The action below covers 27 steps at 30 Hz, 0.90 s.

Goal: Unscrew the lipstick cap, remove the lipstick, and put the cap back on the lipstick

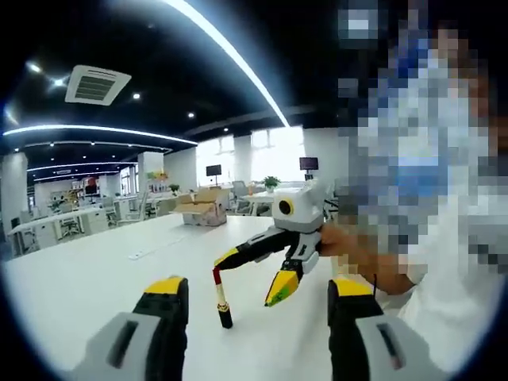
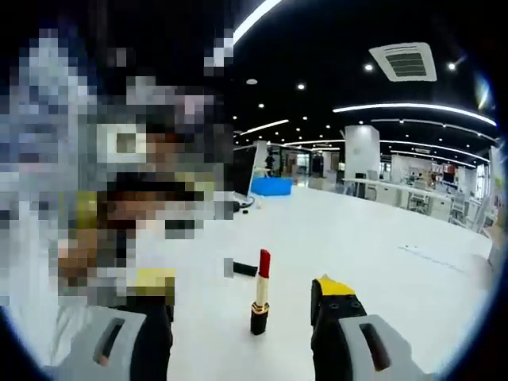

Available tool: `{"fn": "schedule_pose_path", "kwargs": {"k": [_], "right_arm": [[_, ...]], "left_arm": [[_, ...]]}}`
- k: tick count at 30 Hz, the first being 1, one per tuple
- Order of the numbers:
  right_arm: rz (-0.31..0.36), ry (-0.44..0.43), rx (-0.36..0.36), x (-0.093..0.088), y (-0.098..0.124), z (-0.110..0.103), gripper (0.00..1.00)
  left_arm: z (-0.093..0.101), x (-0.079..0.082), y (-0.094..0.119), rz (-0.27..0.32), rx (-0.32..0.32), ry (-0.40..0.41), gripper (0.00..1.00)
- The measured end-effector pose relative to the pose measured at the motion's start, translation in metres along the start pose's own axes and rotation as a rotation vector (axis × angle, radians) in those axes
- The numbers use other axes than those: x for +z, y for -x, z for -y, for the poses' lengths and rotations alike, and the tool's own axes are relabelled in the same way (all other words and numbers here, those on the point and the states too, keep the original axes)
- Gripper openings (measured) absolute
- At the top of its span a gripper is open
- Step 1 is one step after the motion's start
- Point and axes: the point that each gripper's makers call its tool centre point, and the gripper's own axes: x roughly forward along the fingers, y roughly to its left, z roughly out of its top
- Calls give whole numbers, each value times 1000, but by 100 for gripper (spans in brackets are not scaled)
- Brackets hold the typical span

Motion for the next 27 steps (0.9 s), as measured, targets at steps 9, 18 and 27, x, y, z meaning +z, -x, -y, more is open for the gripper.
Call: {"fn": "schedule_pose_path", "kwargs": {"k": [9, 18, 27], "right_arm": [[0, 46, 40, 17, 47, -11, 66], [10, 97, 63, 26, 86, -21, 65], [0, 79, 29, 24, 94, -12, 65]], "left_arm": [[-4, 1, 8, 4, 6, 9, 71], [-9, 3, 25, 37, -37, 36, 65], [-30, -5, 35, 24, 1, 52, 65]]}}
